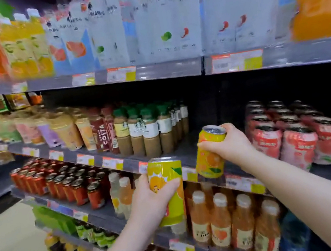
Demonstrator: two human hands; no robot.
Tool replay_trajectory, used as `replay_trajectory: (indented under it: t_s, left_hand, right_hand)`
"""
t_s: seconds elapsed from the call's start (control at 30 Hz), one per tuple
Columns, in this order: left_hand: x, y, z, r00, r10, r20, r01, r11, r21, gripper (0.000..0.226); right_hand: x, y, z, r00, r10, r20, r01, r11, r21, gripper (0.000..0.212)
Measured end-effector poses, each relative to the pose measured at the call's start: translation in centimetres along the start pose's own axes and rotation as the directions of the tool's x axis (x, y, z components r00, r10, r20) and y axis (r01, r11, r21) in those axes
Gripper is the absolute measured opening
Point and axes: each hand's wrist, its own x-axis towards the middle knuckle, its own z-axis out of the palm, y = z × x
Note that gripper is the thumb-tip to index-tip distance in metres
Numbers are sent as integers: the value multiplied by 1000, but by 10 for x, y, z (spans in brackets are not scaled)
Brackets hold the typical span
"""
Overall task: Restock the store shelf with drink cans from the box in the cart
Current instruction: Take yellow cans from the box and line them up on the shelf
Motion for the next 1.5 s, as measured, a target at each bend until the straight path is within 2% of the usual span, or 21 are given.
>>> replay_trajectory:
  t_s: [0.13, 0.23, 0.33, 0.53, 0.67, 0.87, 1.07, 1.27, 1.4, 1.5]
  left_hand:
    - [52, 1, -8, 998, 32, 46, -31, 999, -26, 59]
    - [78, -3, -10, 997, 47, 54, -45, 998, -38, 55]
    - [96, -7, -16, 998, 41, 46, -38, 997, -65, 44]
    - [126, -10, -19, 999, 6, 31, -4, 998, -57, 61]
    - [140, -12, -13, 997, -10, 74, 18, 995, -97, 63]
    - [148, -8, -5, 989, 35, 145, -17, 992, -124, 52]
    - [154, -5, -3, 980, 51, 192, -17, 985, -174, 50]
    - [156, -9, -8, 974, 44, 222, -4, 984, -176, 57]
    - [158, -10, -13, 972, 50, 230, -14, 988, -154, 53]
    - [160, -11, -14, 972, 43, 232, -8, 989, -148, 50]
  right_hand:
    - [54, -2, 21, 994, 63, -92, -69, 995, -72, 80]
    - [93, 1, 34, 985, 91, -149, -111, 985, -133, 75]
    - [128, 7, 48, 969, 172, -176, -193, 975, -108, 77]
    - [184, 32, 75, 962, 194, -192, -220, 968, -124, 84]
    - [210, 40, 86, 953, 216, -214, -226, 974, -25, 83]
    - [205, 63, 92, 969, 211, -131, -208, 978, 33, 98]
    - [207, 69, 90, 970, 230, -81, -235, 970, -65, 80]
    - [215, 67, 95, 955, 277, -105, -284, 957, -55, 80]
    - [218, 68, 92, 943, 323, -81, -323, 946, 7, 83]
    - [219, 69, 92, 947, 304, -106, -305, 952, 4, 84]
